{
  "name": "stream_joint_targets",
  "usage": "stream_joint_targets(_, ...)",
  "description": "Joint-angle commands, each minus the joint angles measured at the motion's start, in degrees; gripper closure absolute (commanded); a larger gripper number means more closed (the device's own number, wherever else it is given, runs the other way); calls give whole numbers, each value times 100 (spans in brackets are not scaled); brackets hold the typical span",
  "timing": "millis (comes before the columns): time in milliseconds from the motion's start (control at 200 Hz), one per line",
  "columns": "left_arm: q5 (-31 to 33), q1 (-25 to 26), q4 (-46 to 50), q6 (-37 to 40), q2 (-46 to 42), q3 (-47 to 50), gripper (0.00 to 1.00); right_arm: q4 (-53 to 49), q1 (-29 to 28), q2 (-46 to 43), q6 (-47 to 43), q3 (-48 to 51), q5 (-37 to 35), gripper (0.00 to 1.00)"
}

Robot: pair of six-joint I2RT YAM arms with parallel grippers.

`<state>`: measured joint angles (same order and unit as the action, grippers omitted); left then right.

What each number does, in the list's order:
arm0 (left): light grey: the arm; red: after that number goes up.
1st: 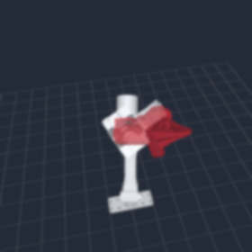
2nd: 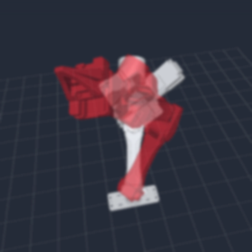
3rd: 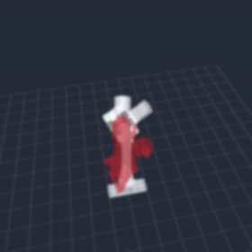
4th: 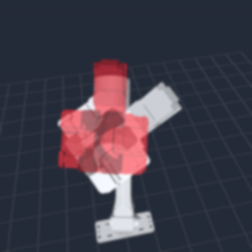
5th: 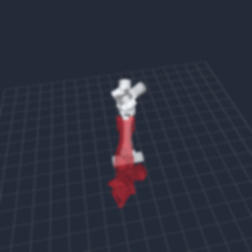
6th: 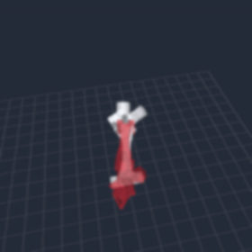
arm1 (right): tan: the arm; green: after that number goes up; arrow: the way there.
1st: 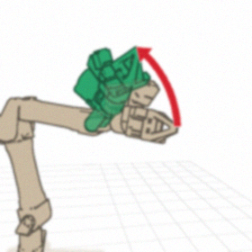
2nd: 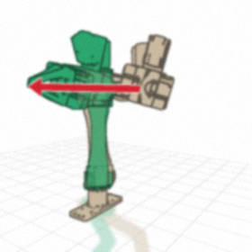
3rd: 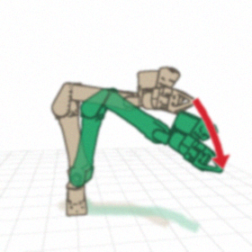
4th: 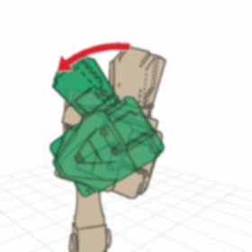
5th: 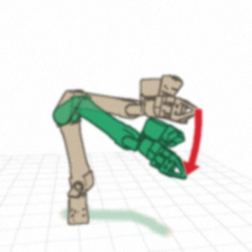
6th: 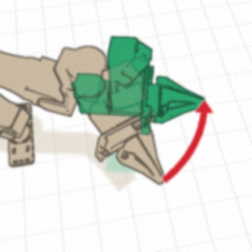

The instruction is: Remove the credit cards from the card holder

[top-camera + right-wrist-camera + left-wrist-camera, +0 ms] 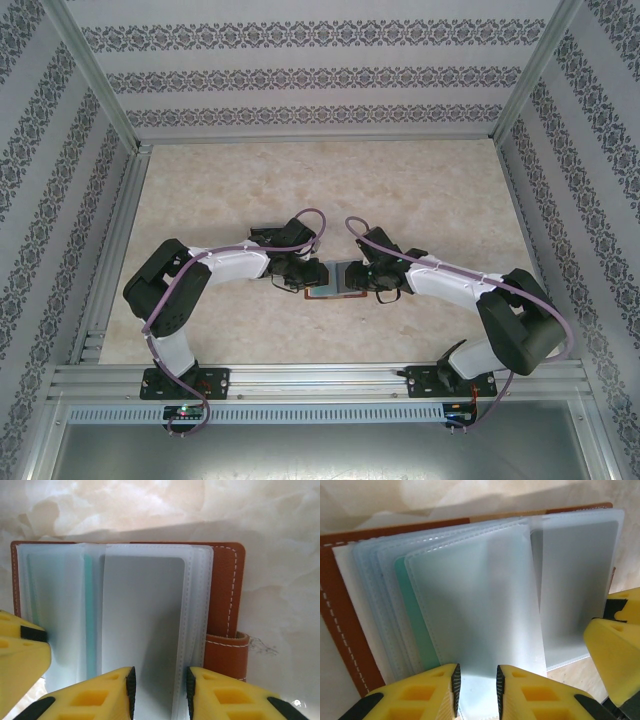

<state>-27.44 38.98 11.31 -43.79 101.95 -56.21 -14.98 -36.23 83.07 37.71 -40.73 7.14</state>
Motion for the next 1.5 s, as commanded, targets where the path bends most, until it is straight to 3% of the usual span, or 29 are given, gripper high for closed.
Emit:
stream_joint_targets(0,-42,-5,126,-5,158,-30,71,21,-70,-127,56,-153,139,64)
stream_joint_targets(440,-78,-5,159,33,175,-61,71,-159,-73,-201,43,-181,-169,60)
stream_joint_targets(714,-94,-5,136,29,193,-57,71,277,-89,-134,96,-172,471,66)
stream_joint_targets(1199,-77,-5,142,37,176,-44,71,541,-86,-114,175,-259,939,62)
stream_joint_targets(1494,-58,-5,157,43,158,-28,71,-265,-53,-456,134,-304,-294,56)
